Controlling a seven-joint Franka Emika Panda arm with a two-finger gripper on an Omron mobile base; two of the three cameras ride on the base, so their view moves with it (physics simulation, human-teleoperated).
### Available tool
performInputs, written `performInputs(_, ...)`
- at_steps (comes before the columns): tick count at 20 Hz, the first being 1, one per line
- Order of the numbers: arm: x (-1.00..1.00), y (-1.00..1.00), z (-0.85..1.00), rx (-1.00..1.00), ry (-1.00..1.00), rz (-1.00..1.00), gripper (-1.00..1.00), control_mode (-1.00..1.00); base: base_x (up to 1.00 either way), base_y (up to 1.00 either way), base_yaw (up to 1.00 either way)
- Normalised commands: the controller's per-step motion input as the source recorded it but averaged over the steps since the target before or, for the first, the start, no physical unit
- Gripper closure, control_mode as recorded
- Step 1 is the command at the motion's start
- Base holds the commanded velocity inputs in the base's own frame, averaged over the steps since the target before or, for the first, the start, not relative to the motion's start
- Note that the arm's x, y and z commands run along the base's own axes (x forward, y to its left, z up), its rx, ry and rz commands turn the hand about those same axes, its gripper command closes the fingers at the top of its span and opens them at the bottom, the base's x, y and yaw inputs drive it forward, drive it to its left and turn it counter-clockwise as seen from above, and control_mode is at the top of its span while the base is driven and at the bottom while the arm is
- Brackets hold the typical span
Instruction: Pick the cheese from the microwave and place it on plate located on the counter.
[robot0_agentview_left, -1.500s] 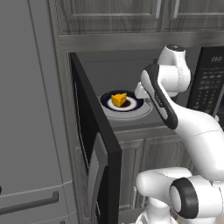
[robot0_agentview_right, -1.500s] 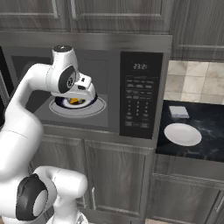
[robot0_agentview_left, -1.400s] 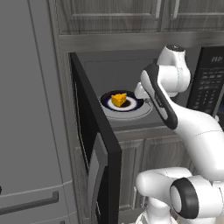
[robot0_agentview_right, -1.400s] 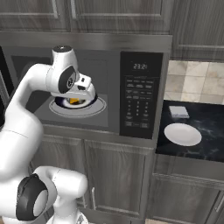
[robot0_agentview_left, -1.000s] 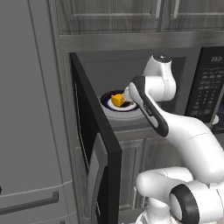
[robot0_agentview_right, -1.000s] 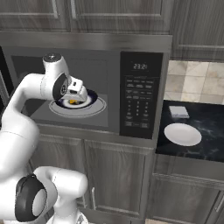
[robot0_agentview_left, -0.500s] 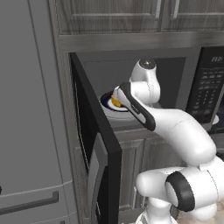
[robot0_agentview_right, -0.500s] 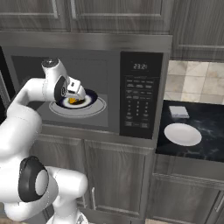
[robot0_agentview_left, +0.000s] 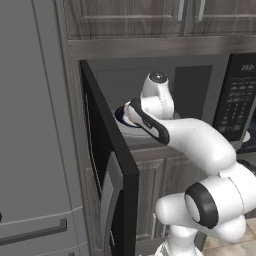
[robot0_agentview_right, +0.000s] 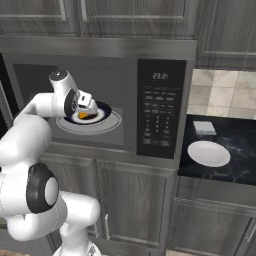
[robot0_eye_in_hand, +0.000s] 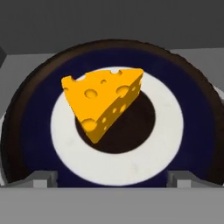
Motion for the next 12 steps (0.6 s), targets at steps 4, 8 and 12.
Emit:
performInputs(4,0.11,0.08,0.0,0.0,0.0,0.0,-1.0,-1.0,0.0,0.0,0.0)
performInputs(8,0.18,0.01,0.0,0.0,0.0,0.0,-1.0,-1.0,0.0,0.0,0.0)
performInputs(12,0.22,0.03,-0.08,0.0,0.0,0.0,-1.0,-1.0,0.0,0.0,0.0)
